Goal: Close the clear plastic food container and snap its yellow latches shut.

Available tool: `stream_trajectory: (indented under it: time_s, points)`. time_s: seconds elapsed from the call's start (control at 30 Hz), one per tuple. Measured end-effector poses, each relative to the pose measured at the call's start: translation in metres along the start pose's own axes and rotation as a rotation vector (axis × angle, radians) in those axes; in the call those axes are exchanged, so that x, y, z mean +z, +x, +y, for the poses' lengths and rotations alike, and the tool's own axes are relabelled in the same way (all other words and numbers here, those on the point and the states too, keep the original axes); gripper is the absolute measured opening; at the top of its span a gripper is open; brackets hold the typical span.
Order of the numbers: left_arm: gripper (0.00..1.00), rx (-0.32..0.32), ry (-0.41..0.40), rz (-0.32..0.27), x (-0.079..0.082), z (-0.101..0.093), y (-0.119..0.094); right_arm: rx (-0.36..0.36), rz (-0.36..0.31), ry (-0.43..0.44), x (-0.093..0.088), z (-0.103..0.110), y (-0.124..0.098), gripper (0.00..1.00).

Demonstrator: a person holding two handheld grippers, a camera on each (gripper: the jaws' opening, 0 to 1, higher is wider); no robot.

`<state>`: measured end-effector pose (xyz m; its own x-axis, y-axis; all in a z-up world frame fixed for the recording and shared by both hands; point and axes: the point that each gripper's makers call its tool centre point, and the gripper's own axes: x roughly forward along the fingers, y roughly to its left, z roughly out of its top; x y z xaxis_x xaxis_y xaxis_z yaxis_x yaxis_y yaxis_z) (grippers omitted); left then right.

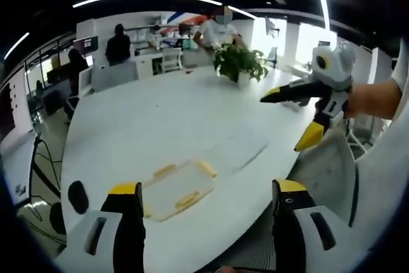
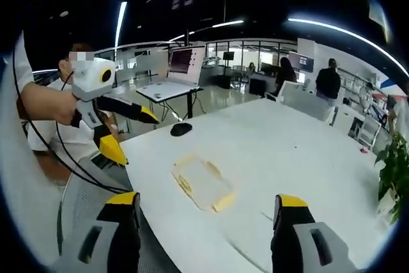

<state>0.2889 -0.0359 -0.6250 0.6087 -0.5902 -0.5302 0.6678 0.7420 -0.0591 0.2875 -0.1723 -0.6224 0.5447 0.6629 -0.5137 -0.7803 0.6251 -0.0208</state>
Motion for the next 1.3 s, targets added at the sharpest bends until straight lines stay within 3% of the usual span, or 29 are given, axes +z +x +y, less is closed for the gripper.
stream_trajectory:
  time_s: [0.17, 0.67, 1.07, 1.3]
  points:
    - [0.75, -0.057, 0.014, 0.009, -0.001, -0.005, 0.003, 0.013, -0.004, 0.013, 0.004, 0.0, 0.004, 0.84]
    - [0.77, -0.097, 0.105, 0.043, -0.008, 0.0, 0.011, 0.05, 0.025, -0.061, 0.006, 0.006, 0.02, 0.81]
    - [0.77, -0.115, 0.121, 0.079, -0.021, 0.015, 0.016, 0.095, 0.052, -0.151, 0.004, 0.01, 0.034, 0.79]
    - [0.74, -0.118, 0.193, 0.098, -0.023, 0.028, 0.021, 0.112, 0.071, -0.162, 0.002, 0.008, 0.041, 0.77]
